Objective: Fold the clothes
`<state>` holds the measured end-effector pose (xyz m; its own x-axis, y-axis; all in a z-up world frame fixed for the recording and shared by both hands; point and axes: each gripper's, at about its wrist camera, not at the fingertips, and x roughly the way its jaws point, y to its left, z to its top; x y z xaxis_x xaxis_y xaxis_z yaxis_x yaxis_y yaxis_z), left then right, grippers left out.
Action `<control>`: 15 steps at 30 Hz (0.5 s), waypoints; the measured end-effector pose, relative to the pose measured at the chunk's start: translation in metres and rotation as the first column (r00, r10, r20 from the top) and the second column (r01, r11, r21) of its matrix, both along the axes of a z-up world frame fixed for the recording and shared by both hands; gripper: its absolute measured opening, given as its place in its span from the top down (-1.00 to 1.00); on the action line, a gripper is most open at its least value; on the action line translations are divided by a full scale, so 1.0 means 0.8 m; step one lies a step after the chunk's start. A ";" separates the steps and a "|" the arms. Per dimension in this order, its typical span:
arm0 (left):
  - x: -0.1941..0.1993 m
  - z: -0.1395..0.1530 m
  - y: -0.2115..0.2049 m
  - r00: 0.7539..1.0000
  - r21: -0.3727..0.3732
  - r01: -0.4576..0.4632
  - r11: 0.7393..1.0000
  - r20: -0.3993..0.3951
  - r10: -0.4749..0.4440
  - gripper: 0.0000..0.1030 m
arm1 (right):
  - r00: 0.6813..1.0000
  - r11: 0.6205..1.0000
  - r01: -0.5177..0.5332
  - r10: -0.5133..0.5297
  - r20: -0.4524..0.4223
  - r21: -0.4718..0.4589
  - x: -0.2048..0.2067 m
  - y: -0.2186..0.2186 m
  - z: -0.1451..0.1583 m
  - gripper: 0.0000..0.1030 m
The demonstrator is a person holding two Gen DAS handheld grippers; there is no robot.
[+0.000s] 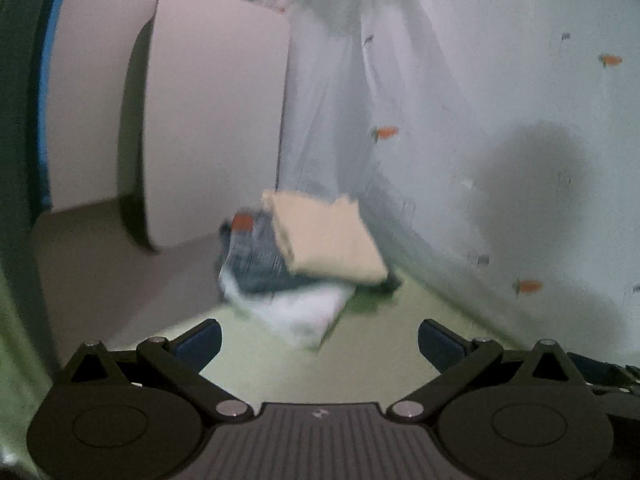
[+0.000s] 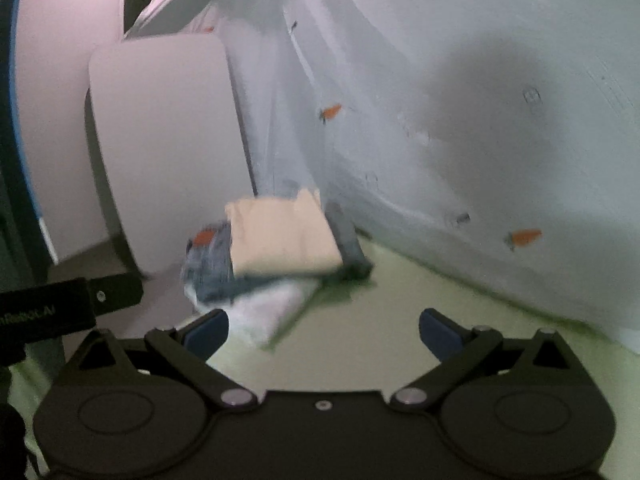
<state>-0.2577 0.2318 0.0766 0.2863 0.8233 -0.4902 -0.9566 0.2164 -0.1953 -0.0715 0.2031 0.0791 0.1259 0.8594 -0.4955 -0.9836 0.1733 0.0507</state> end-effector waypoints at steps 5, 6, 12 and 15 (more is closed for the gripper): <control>-0.003 -0.015 -0.041 0.998 -0.036 -0.015 0.999 -0.061 0.013 -1.00 | 1.000 0.997 0.028 -0.028 -0.003 -0.068 -0.004 -0.042 -0.028 -1.00; -0.003 -0.016 -0.046 0.998 -0.043 -0.015 0.999 -0.068 0.012 -1.00 | 1.000 0.997 0.030 -0.030 -0.003 -0.074 -0.004 -0.048 -0.030 -1.00; 0.002 -0.018 -0.058 0.996 -0.057 -0.001 0.998 -0.087 -0.004 -1.00 | 0.999 0.997 0.034 -0.035 -0.018 -0.075 -0.004 -0.073 -0.032 -1.00; 0.004 -0.017 -0.061 0.996 -0.053 -0.002 0.999 -0.092 -0.003 -1.00 | 0.999 0.997 0.031 -0.032 -0.024 -0.070 -0.005 -0.081 -0.033 -1.00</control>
